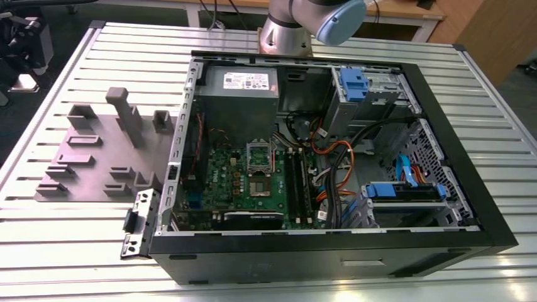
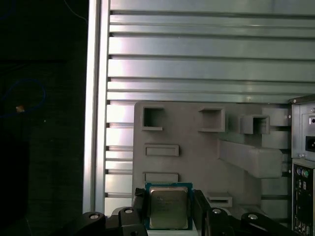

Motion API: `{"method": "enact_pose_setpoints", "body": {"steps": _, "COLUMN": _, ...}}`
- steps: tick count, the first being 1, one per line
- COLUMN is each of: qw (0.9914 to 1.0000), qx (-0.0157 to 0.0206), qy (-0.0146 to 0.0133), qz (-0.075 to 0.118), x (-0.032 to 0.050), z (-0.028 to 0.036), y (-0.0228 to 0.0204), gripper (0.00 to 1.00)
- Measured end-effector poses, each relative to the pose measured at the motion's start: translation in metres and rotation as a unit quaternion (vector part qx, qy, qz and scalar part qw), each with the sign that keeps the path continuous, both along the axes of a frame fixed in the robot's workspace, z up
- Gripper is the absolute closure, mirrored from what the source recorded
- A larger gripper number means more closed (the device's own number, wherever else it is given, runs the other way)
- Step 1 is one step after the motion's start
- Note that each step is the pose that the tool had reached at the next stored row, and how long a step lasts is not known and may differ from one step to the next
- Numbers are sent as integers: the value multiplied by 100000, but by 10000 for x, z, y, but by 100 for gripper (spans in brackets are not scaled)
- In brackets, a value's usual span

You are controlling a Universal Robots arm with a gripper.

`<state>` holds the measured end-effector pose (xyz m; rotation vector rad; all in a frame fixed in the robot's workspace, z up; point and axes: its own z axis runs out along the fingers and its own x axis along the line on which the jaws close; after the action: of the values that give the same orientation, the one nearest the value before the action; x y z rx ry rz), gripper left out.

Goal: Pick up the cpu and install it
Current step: 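Pick up the cpu and move it towards the insertion slot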

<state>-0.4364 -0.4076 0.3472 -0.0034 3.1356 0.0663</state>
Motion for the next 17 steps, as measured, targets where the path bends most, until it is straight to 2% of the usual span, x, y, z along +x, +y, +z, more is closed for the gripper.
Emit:
{"method": "enact_pose_setpoints", "body": {"steps": 9, "qw": 100000, "qx": 7, "qy": -17, "qz": 1, "x": 0, "z": 79, "y": 1, "gripper": 53}}
{"method": "enact_pose_setpoints", "body": {"steps": 17, "qw": 100000, "qx": -34, "qy": -17, "qz": -2, "x": 0, "z": 183, "y": 8, "gripper": 53}}
